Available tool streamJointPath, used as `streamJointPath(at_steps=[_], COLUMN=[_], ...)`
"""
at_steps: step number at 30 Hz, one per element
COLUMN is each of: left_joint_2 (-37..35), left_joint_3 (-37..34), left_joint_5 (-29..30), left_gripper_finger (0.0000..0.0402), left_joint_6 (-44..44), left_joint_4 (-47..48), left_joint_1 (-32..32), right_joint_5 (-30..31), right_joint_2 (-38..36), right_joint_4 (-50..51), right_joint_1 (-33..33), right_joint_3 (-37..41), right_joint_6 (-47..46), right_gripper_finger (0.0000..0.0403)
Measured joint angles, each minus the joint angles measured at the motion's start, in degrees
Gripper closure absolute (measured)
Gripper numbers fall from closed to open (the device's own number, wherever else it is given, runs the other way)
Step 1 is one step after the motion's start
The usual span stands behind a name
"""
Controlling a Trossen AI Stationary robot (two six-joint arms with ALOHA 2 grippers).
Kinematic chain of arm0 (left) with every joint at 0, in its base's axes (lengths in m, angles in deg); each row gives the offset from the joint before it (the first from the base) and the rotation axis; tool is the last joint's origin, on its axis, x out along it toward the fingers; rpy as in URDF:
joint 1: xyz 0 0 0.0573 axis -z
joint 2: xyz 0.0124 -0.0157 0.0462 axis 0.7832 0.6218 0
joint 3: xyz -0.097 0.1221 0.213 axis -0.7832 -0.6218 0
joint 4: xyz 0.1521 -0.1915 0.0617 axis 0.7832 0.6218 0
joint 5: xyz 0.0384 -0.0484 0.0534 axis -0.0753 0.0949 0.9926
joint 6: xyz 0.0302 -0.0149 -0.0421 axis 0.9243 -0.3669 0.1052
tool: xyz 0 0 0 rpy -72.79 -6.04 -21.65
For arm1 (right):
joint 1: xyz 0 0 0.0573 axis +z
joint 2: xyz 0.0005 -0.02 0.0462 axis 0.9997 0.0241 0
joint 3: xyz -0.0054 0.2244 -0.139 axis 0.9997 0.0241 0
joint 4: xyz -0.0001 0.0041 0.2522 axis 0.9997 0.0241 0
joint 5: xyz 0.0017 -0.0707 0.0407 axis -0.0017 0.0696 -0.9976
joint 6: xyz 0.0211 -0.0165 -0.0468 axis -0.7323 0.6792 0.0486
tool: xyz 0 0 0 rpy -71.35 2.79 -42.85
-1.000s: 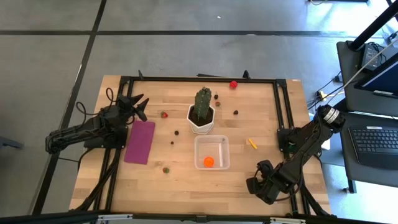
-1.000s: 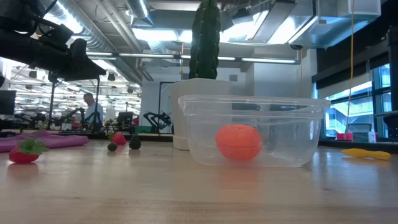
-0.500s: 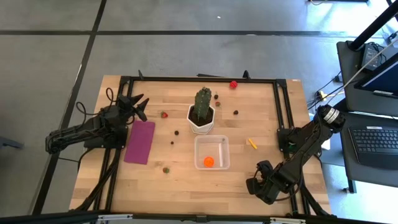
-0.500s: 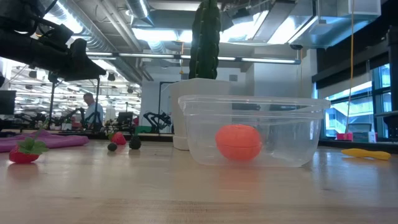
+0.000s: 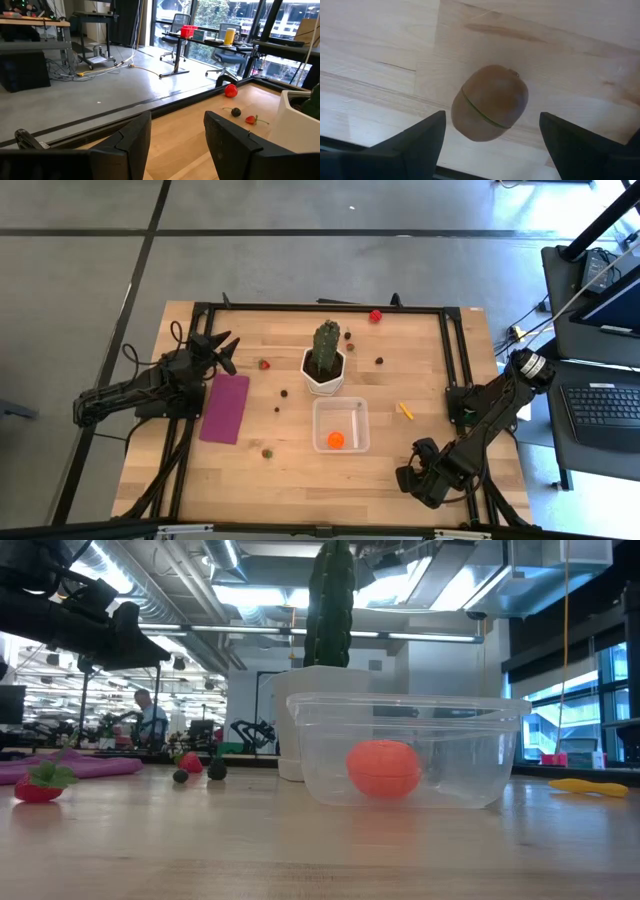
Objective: Pick and placing Produce into tupperware
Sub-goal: Put the brown kiwi into the transparent bin
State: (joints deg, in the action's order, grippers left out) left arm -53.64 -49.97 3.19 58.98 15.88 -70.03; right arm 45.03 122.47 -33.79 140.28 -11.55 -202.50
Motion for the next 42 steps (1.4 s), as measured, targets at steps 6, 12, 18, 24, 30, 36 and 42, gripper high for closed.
streamJointPath(at_steps=[6, 12, 18, 24, 30, 36, 42], left_joint_2=[0.0, 0.0, 0.0, 0.0, 0.0, 0.0, 0.0], left_joint_3=[0.0, 0.0, 0.0, 0.0, 0.0, 0.0, 0.0], left_joint_5=[0.0, 0.0, 0.0, 0.0, 0.0, 0.0, 0.0], left_gripper_finger=[0.0225, 0.0225, 0.0225, 0.0225, 0.0225, 0.0225, 0.0225], left_joint_6=[0.0, 0.0, 0.0, 0.0, 0.0, 0.0, 0.0], left_joint_4=[0.0, 0.0, 0.0, 0.0, 0.0, 0.0, 0.0], left_joint_1=[0.0, 0.0, 0.0, 0.0, 0.0, 0.0, 0.0], right_joint_5=[1.4, 5.4, 5.6, 4.7, 2.5, 2.5, 2.5], right_joint_2=[0.0, 0.0, 0.0, 0.0, 0.0, 0.0, 0.0], right_joint_4=[-0.8, -0.9, -2.1, -2.0, -1.1, -1.4, -1.6], right_joint_1=[0.0, 0.0, 0.0, 0.0, 0.0, 0.0, -0.1], right_joint_3=[0.0, 0.0, 0.0, 0.0, 0.0, 0.0, 0.0], right_joint_6=[2.5, 2.6, 2.6, 2.4, 2.8, 2.8, 2.7], right_gripper_finger=[0.0081, 0.0081, 0.0056, 0.0012, 0.0023, 0.0023, 0.0023])
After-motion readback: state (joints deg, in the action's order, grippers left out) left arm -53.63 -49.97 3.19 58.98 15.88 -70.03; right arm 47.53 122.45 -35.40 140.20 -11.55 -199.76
